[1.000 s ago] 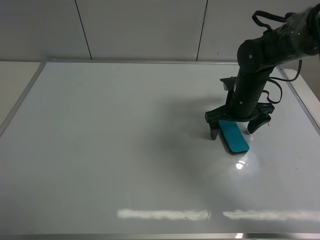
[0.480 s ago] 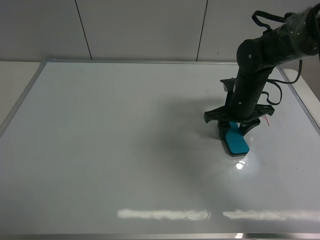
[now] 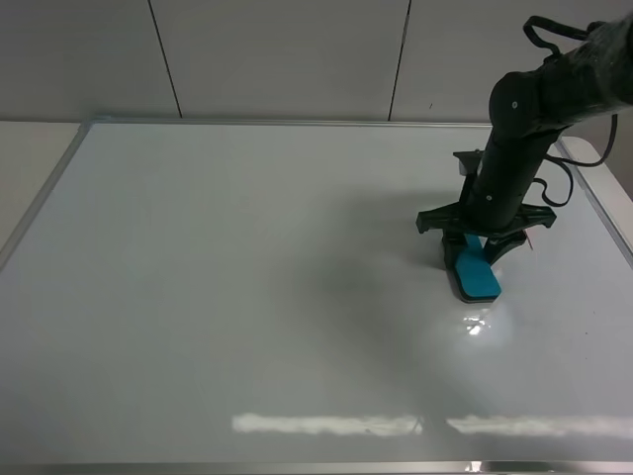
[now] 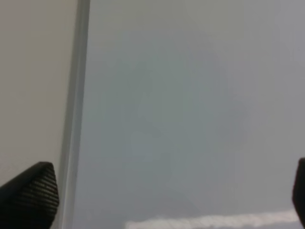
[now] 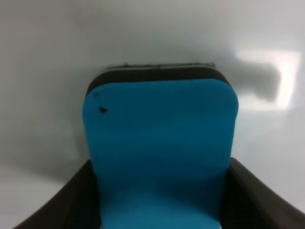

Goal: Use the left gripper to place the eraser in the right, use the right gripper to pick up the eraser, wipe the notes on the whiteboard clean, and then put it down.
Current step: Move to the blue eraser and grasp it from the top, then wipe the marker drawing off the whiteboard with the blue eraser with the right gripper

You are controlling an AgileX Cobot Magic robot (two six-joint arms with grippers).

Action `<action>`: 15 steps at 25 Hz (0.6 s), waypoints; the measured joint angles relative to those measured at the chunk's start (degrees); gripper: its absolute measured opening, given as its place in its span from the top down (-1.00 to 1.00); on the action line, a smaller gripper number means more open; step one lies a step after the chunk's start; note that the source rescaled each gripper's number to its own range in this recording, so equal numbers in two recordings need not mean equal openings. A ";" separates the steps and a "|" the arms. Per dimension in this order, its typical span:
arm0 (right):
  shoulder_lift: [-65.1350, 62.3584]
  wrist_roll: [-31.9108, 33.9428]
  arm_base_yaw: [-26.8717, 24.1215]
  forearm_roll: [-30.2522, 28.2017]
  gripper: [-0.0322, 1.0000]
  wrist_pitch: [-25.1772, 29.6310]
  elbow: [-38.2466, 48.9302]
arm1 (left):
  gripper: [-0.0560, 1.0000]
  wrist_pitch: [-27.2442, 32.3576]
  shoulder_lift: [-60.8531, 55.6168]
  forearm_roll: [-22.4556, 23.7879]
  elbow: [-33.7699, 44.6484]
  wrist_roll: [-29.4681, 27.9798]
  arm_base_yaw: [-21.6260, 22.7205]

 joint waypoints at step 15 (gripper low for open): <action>1.72 -1.18 -13.40 -0.53 0.90 -0.24 -5.03 | -1.00 0.00 0.00 0.00 0.00 0.00 0.00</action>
